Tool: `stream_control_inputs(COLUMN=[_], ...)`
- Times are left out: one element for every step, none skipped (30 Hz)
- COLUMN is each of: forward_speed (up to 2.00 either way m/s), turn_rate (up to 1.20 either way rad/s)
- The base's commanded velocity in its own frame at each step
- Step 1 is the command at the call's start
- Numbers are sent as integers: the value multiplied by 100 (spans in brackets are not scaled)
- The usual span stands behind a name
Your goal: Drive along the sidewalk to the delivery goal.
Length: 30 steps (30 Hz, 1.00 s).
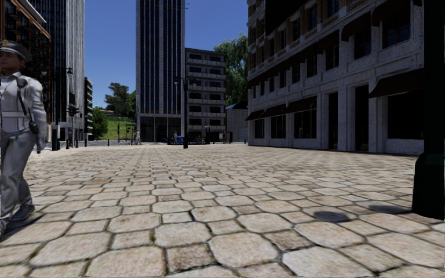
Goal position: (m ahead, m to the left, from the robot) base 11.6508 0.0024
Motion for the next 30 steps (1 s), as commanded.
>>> stream_control_inputs(forward_speed=[195,195,195,195,195,195,195,195,195,195,195,195,195,195,195,195,195,195,195,195,195,195,195,195,195,195,195,195,195,195], turn_rate=[0,0,0,0,0,0,0,0,0,0,0,0,0,0,0,0,0,0,0,0,0,0,0,0,0,0,0,0,0,0])
